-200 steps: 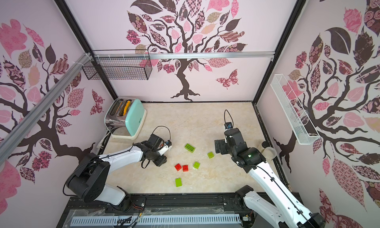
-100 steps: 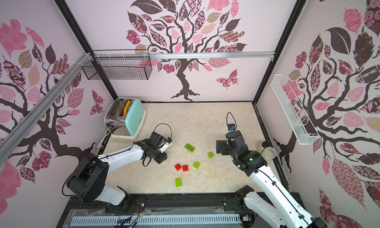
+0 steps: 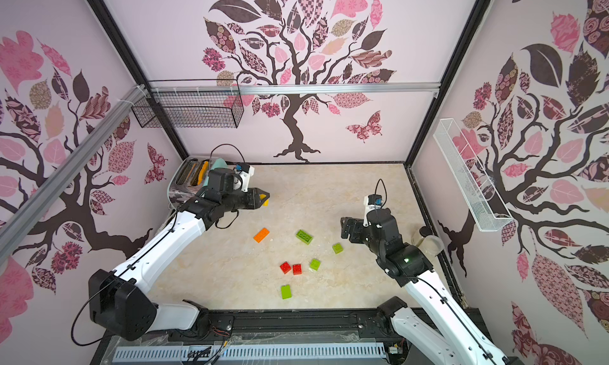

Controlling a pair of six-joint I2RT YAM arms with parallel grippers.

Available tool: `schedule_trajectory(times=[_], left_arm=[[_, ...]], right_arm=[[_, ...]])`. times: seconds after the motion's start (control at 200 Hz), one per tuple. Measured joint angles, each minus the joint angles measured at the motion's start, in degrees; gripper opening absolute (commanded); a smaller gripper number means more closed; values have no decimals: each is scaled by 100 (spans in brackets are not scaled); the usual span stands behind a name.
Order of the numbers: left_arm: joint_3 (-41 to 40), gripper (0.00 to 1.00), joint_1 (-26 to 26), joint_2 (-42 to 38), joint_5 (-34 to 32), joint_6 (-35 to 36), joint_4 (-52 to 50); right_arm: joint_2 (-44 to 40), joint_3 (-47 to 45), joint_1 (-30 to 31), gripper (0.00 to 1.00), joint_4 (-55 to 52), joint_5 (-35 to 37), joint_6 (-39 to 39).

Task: Assemble a giraffe with lego
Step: Pick up the lego brick from the center of the board.

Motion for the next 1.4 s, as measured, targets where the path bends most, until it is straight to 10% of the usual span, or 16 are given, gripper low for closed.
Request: schedule_trajectory(times=[0.285,0.575,1.4], left_arm=[[-2026,0,461,0,1029,-3801,2173],[-2507,0,452,-42,1119,-6063,2868],[-2557,0,173,-76,1215,-7442,3213]], right_arm=[[973,151,1163,86,1364,-507,822],[2726,885,2079,81,2210,-459,785],[5274,2463,2212,50,2503,-184,57]])
